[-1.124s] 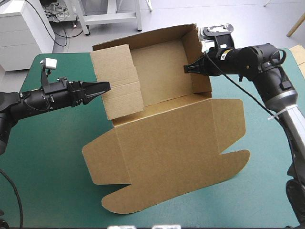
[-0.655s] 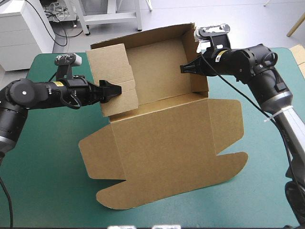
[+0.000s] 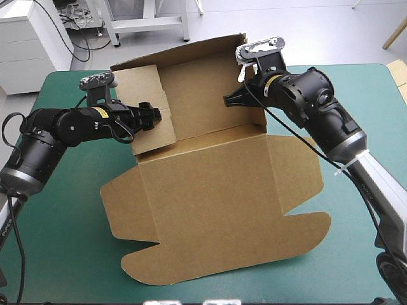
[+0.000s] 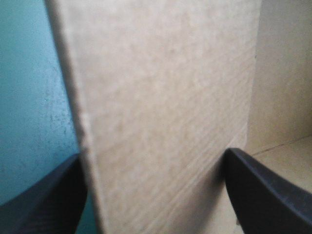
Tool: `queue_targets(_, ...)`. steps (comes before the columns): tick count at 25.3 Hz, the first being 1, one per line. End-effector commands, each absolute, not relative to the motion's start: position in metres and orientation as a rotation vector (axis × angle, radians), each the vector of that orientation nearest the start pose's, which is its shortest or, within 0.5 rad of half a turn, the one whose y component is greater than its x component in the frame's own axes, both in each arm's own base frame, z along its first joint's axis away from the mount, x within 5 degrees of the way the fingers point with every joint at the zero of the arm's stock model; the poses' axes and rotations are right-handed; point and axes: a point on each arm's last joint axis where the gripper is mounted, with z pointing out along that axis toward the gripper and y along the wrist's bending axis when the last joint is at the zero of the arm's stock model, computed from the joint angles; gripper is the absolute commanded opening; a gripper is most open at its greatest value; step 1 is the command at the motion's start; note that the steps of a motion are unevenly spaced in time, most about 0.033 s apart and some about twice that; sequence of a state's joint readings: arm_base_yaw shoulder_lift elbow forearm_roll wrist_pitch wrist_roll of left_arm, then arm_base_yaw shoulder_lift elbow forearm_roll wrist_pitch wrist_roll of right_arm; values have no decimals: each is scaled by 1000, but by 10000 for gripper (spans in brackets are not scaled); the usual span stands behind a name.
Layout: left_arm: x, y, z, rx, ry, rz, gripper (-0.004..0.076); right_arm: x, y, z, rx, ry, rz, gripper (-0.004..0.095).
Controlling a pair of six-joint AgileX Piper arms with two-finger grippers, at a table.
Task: Fold the box
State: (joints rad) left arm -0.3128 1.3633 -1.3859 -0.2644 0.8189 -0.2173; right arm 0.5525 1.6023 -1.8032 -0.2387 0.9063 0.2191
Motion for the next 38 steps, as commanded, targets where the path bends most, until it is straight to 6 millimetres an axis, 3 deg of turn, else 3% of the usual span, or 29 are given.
queue_targets(1,272,-109,426,-22,2162,-661,545,294,178,475,-411,1982,224,-13)
queue_targets(5,274,-106,425,-31,2159,-617,538,291,182,475,-414,1982,231,-13)
queue_targets(8,275,-105,425,-47,2148,-607,449,291,182,475,-398,1986,243,-13)
queue_targets(10,276,-106,426,-59,2129,-626,286,291,182,475,-398,1988,242,-13)
queue_targets(11,277,-106,427,-63,2112,-633,76,291,182,475,-398,1991,243,-13)
queue_targets(12,278,-106,428,-65,2098,-635,-4,291,182,475,-396,1993,246,-14)
queue_targets(19,277,-107,428,-22,2101,-612,-8,289,181,470,-392,2058,245,-14)
queue_targets(24,280,-125,426,142,2147,-541,-8,290,167,463,-290,2156,148,-16)
queue_targets(28,308,-136,407,200,2361,-443,-8,305,152,440,-205,2345,164,-16)
queue_targets(31,327,-145,395,228,2419,-430,-8,319,145,421,-201,2448,151,-16)
queue_targets(34,353,-157,362,241,2526,-403,-8,345,141,387,-196,2565,196,-16)
queue_targets(38,365,-162,330,286,2642,-295,-8,364,146,355,-214,2653,199,-16)
